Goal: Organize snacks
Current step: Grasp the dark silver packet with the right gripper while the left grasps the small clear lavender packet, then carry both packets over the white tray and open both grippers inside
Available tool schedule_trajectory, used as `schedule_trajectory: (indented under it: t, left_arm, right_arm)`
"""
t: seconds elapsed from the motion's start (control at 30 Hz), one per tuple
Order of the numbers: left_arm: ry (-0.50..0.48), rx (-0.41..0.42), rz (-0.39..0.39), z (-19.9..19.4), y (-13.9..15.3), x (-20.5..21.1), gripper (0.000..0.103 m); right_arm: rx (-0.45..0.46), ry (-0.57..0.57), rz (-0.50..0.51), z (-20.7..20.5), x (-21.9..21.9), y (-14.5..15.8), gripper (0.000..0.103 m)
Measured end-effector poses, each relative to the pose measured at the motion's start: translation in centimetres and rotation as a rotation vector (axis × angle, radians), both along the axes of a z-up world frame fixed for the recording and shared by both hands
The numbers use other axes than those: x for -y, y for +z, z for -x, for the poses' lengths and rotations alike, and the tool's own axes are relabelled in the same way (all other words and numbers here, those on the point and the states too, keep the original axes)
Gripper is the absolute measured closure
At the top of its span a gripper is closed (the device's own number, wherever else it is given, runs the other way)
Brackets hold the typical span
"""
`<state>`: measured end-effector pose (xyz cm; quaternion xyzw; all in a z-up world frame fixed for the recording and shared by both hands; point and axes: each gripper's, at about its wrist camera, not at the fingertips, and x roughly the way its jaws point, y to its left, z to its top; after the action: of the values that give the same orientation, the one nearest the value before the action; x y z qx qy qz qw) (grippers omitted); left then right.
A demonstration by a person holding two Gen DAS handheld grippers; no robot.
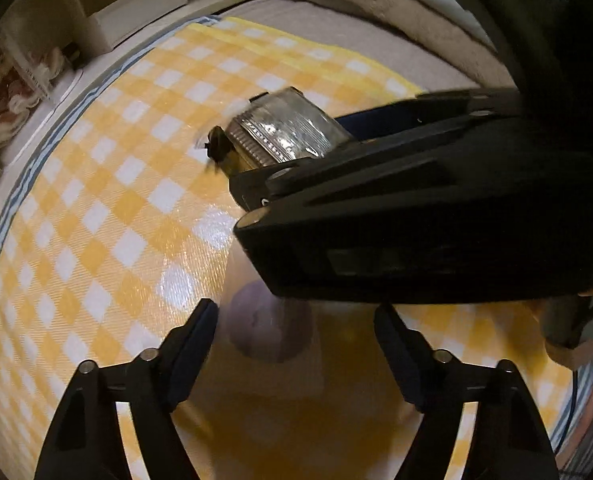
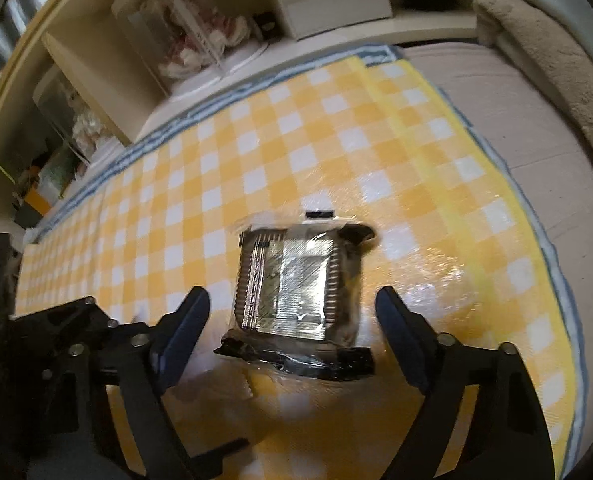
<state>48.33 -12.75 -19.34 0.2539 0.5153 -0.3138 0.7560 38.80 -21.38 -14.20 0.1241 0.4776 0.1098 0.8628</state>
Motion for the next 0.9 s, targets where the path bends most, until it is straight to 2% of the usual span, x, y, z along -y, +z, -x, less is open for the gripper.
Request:
schedule_trajectory:
  t: [0.07, 0.17, 0.27, 0.33, 0.5, 0.73, 0.9]
  left_arm:
    - [0.027, 0.012, -0.004, -0.2, -0.2, 0.0, 0.039]
    - [0.117, 0.007, 0.032, -0.8, -0.2, -0.5, 0.055]
    - [0.174, -0.001, 0.068, -1.0, -0.5, -0.7, 0.056]
    - [0.192, 0.011, 0.068, -0.7, -0.7, -0.5, 0.056]
    - [0.26, 0.019, 0.144, 0.5, -0.6, -1.0, 0.06]
    - [0.355, 0.07, 0.244, 3.8, 3.1, -3.8, 0.06]
    - [0.42, 0.129, 0.298, 7.6, 7.1, -7.7, 0.06]
  right_arm:
    - [0.015, 0.0, 0.05, 0.2, -0.6, -0.1, 0.034]
    - [0.018, 0.0, 0.052, 0.6, -0.3, 0.0, 0.04]
    - [0.02, 0.002, 0.031, 1.2, 0.3, 0.4, 0.046]
    - [0.017, 0.0, 0.034, 1.5, 0.8, 0.8, 0.048]
    - [0.008, 0.005, 0.045, 2.5, 1.2, 1.7, 0.049]
    - [0.054, 0.012, 0.047, 4.8, 1.6, 5.0, 0.049]
    - [0.09, 0.025, 0.006, 7.2, 1.4, 7.5, 0.049]
